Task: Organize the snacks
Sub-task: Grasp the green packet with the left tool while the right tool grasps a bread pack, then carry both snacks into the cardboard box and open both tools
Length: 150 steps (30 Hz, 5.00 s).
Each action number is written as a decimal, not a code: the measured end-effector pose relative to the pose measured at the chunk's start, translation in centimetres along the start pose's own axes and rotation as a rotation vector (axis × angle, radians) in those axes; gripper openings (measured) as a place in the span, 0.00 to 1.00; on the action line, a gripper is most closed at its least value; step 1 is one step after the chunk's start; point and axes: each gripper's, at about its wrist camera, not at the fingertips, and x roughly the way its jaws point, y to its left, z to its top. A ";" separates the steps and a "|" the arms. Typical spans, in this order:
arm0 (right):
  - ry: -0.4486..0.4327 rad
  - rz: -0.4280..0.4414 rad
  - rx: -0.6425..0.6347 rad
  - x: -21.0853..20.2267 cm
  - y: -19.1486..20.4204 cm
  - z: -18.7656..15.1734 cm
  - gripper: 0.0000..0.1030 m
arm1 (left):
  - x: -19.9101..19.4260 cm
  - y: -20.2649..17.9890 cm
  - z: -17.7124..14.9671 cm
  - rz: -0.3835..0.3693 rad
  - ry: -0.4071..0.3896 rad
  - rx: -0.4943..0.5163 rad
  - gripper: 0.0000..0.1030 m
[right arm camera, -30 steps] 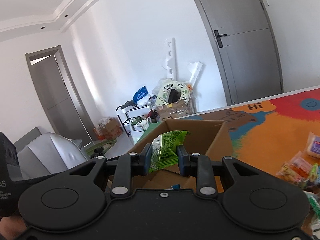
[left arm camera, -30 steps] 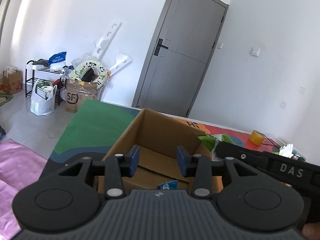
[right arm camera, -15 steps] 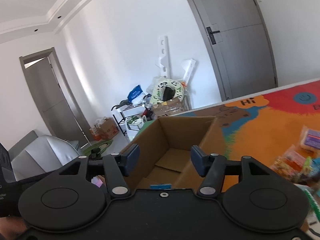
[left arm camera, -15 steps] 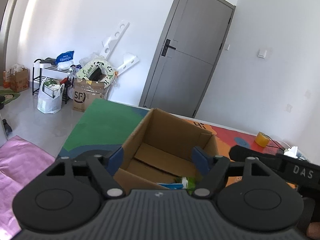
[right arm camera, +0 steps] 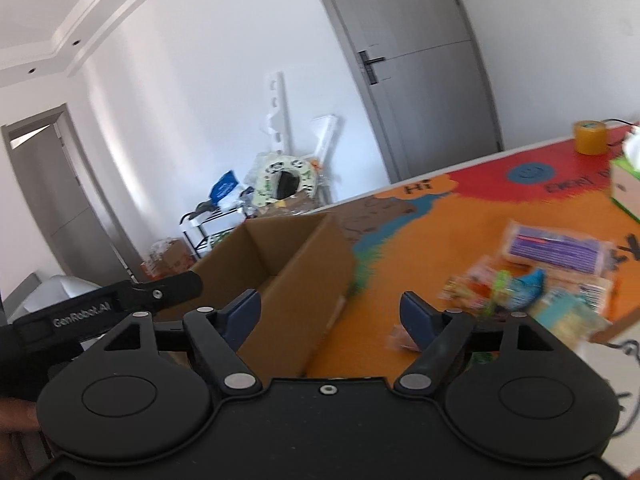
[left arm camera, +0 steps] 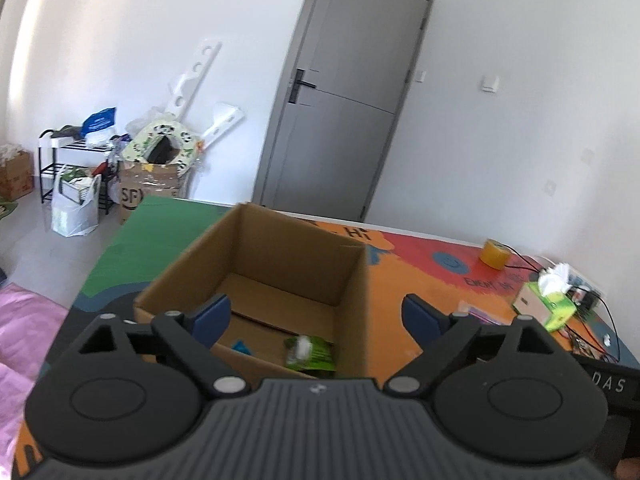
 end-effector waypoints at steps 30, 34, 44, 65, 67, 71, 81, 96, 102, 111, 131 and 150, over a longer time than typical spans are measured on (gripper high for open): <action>-0.020 -0.169 0.165 -4.8 -11.1 -3.0 0.78 | 3.0 -10.3 -4.3 -0.210 0.104 0.168 0.90; -0.009 -0.180 0.173 -4.3 -11.8 -3.4 0.78 | 4.3 -10.6 -5.1 -0.208 0.134 0.167 0.89; 0.011 -0.184 0.192 -3.5 -13.5 -4.2 0.78 | 8.1 -11.2 -7.0 -0.193 0.215 0.160 0.87; 0.024 -0.168 0.197 0.4 -13.9 -2.8 0.84 | 11.1 -11.0 -8.3 -0.238 0.293 0.125 0.35; 0.022 -0.179 0.186 0.9 -13.6 -2.5 0.88 | 10.9 -10.7 -8.1 -0.240 0.291 0.115 0.32; 0.028 -0.191 0.166 1.7 -12.9 -2.2 0.92 | 10.8 -10.4 -7.6 -0.227 0.280 0.116 0.27; 0.040 -0.248 0.136 2.0 -12.6 -2.4 0.57 | 10.1 -10.2 -7.8 -0.210 0.278 0.118 0.25; -0.023 -0.253 0.200 -3.3 -14.3 -3.5 0.51 | 10.4 -12.3 -9.6 -0.140 0.271 0.213 0.46; -0.039 -0.233 0.225 -3.9 -14.6 -3.6 0.37 | 9.7 -12.2 -9.3 -0.158 0.264 0.212 0.31; -0.075 -0.173 0.206 -4.2 -13.6 -3.4 0.19 | 7.6 -11.5 -7.6 -0.188 0.200 0.183 0.31; -0.109 -0.094 0.150 -3.0 -8.9 -1.1 0.19 | 3.1 -7.7 -2.9 -0.176 0.037 0.118 0.31; -0.074 0.052 0.045 2.1 -1.5 1.0 0.19 | 2.2 -1.0 0.4 -0.046 -0.051 0.027 0.31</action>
